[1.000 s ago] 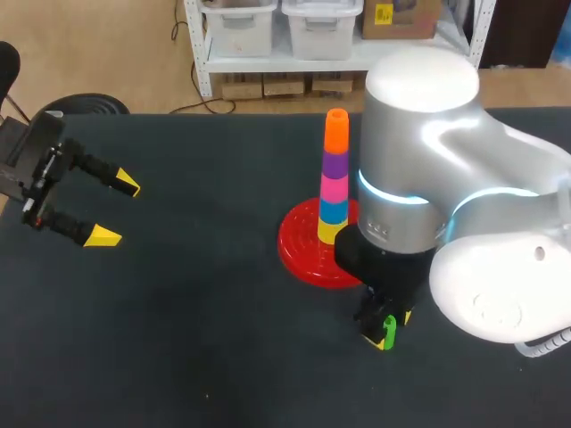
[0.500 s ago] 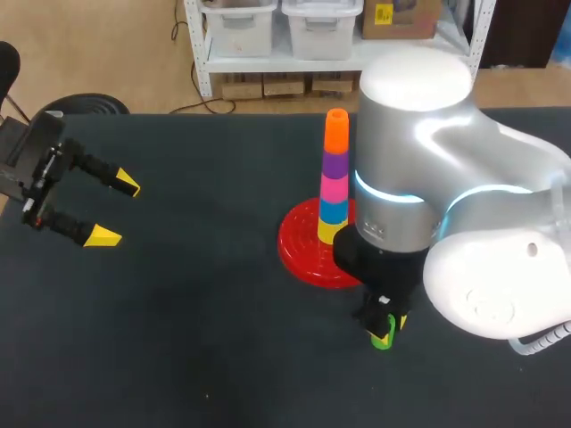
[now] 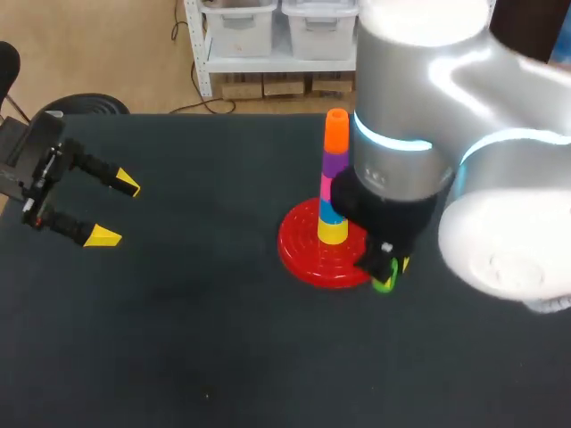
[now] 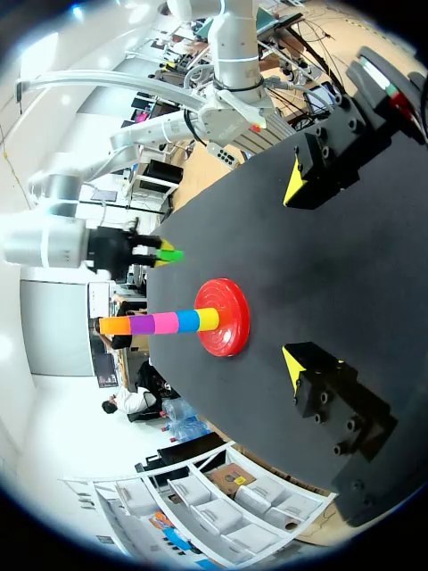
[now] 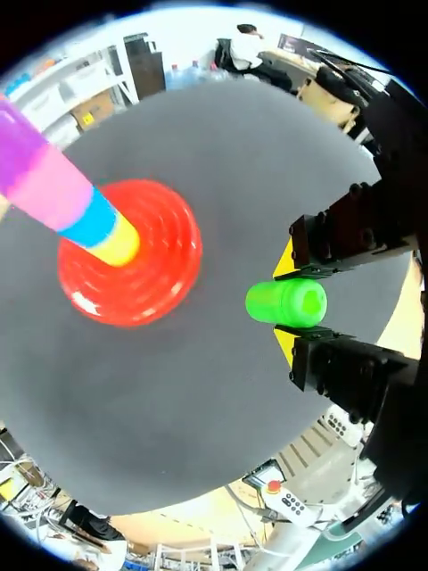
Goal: Pick up and stack the cylinders on the red base in this order: pink,purple,orange,green
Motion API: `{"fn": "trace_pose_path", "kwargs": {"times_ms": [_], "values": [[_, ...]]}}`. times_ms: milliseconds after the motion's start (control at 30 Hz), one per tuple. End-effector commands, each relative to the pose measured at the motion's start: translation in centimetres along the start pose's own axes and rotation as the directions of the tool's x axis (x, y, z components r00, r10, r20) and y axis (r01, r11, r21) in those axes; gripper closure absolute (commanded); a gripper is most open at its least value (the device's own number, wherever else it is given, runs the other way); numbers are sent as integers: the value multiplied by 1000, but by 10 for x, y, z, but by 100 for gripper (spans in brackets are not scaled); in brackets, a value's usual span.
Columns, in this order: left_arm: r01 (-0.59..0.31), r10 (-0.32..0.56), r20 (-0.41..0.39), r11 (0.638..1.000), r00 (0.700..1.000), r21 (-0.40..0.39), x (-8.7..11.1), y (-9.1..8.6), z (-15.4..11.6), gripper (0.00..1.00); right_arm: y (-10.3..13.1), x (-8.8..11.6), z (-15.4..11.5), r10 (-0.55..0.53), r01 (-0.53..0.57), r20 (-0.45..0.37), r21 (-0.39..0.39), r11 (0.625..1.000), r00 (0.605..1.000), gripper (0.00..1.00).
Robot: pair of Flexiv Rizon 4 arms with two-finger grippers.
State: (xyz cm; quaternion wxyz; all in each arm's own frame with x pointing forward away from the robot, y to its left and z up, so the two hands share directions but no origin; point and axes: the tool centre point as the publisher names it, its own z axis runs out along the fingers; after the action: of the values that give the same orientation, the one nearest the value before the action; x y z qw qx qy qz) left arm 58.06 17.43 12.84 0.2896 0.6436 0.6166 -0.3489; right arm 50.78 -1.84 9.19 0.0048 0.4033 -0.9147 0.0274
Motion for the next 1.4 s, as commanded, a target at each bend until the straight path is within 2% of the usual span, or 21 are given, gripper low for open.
{"fn": "trace_pose_path", "kwargs": {"times_ms": [33,267,667,933,1133,1300,1400], "values": [[-3,3,1,1000,1000,-1,1,0,1,0,-14,-6,-61,-5,4,22,33,999,1000,100],[-3,3,1,1000,1000,-1,1,0,1,0,-35,-37,-121,-26,21,59,77,997,998,100],[-3,3,1,1000,1000,-1,1,0,1,0,-49,-90,-177,-53,49,30,133,990,998,100],[-3,3,1,1000,1000,-1,1,0,1,0,-64,-113,-186,-45,48,-21,138,989,999,100],[-3,3,1,1000,1000,-1,1,0,1,0,-71,-122,-187,-46,51,-44,118,992,998,100],[-3,3,1,1000,1000,-1,1,0,1,0,-75,-124,-190,-46,47,-36,47,998,998,100],[-3,3,1,1000,1000,-1,1,0,1,0,-76,-124,-191,-40,41,-37,46,998,999,100]]}}
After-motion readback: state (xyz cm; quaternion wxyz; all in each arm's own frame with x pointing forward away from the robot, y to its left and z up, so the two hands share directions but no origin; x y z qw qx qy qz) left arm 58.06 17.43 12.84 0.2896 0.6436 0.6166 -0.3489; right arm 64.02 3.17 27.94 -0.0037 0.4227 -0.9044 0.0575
